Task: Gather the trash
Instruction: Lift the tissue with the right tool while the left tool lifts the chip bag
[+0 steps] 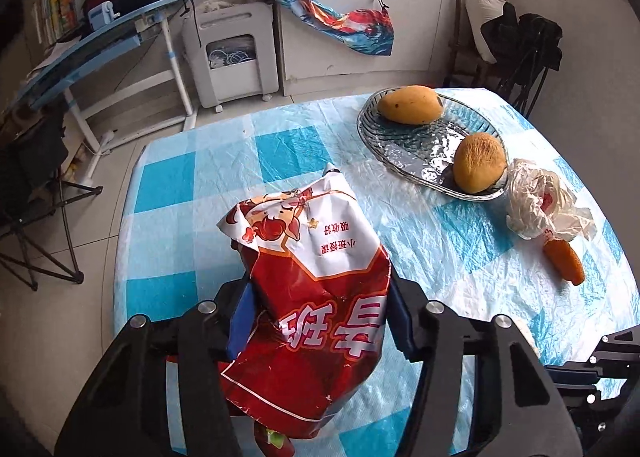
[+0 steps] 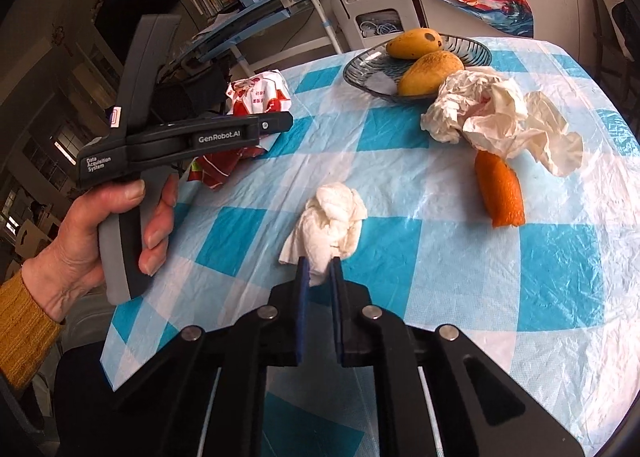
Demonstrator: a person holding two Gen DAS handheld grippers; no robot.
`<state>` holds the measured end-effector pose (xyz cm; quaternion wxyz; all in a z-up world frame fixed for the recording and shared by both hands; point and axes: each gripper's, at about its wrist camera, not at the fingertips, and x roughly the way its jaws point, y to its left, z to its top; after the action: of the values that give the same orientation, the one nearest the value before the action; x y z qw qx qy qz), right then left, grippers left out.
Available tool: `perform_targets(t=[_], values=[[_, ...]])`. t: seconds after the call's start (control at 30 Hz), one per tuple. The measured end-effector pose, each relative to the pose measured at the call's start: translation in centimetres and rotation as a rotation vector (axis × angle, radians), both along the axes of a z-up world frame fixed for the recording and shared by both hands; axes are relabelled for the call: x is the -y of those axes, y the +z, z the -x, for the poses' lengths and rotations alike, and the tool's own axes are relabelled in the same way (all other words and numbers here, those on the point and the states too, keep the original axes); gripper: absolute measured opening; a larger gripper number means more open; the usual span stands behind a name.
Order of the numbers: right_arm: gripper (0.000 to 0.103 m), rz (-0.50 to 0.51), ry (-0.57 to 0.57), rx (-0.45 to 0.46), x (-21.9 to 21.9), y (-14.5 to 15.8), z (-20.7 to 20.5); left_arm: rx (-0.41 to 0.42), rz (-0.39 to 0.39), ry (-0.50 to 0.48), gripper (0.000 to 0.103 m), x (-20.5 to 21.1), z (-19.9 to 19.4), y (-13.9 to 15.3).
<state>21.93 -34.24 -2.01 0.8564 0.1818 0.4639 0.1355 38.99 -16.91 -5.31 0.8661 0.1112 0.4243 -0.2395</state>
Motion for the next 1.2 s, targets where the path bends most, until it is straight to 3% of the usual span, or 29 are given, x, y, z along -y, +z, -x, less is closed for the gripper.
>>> perform_targets(t=[0.2, 0.47, 0.67, 0.77, 0.8, 1.2], values=[[0.010, -0.004, 0.004, -0.012, -0.1, 0.5, 3.2, -0.050, 0.106, 0.043, 0.053, -3.2, 10.0, 0.5], [0.010, 0.016, -0.053, -0.007, 0.2, 0.8, 9.5, -0.042, 0.131, 0.134, 0.055, -6.9, 19.4, -0.1], [0.014, 0.050, -0.091, 0.025, 0.3, 1.0, 11.2, 0.009, 0.106, 0.169, 0.062, -7.4, 21.2, -0.5], [0.049, 0.066, -0.112, 0.069, 0.0, 1.3, 11.1, 0.001, 0.121, 0.189, 0.067, -7.9, 21.3, -0.6], [0.052, 0.075, -0.115, 0.086, -0.1, 1.5, 11.1, 0.003, 0.125, 0.191, 0.068, -8.1, 21.2, -0.5], [0.052, 0.105, -0.108, 0.119, -1.7, 0.9, 10.3, 0.020, 0.137, 0.202, 0.077, -8.4, 21.0, -0.8]])
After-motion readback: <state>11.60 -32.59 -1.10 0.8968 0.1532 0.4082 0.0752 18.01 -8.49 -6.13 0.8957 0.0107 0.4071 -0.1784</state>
